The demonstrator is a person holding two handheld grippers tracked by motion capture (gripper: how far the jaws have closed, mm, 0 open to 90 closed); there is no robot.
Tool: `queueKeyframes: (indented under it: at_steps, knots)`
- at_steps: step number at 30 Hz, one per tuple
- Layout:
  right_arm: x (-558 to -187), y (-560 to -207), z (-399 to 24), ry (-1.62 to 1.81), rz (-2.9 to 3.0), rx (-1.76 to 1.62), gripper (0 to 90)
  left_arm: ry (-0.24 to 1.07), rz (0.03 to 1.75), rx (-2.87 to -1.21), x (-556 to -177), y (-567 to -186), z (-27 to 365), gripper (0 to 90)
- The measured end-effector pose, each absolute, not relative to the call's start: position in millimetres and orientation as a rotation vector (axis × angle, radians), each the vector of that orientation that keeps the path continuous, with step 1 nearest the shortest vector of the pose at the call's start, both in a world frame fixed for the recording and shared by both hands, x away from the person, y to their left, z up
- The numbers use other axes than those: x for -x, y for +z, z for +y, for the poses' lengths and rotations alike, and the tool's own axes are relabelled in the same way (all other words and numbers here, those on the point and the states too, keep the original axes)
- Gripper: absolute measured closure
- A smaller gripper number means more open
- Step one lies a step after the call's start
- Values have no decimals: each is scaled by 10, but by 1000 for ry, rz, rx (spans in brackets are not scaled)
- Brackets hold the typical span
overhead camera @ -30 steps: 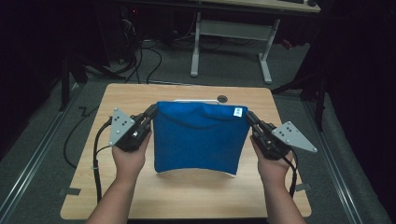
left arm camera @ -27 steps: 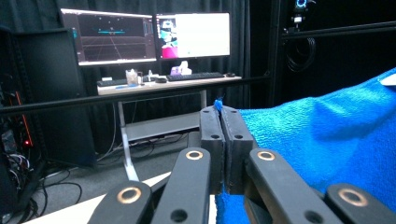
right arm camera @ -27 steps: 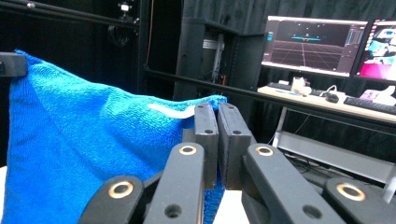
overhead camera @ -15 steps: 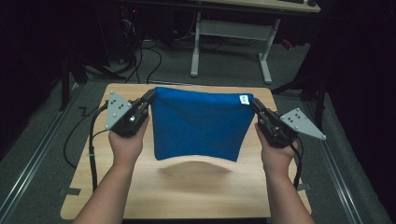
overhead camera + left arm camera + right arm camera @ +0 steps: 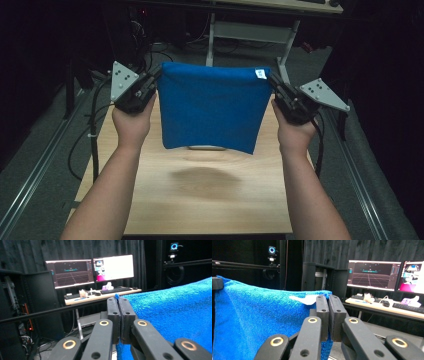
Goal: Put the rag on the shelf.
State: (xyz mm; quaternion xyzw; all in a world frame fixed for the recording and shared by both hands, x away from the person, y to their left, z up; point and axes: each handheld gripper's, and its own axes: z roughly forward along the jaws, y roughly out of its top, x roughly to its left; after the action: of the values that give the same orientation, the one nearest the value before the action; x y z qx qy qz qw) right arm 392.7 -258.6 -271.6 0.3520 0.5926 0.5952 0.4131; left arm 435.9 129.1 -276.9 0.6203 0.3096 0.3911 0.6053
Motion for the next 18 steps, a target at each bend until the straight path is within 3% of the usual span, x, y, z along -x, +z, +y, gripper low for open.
queueKeyframes:
  at_steps: [10, 18]
  knots:
    - [-4511, -2706, -2570, 1446, 1524, -966, 881, 943, 762, -1528, -4960, -2858, 1191, 892]
    - [-4929, -3016, -2558, 1379, 1613, -1039, 881, 869, 868, -1642, -5371, -3283, 1159, 894]
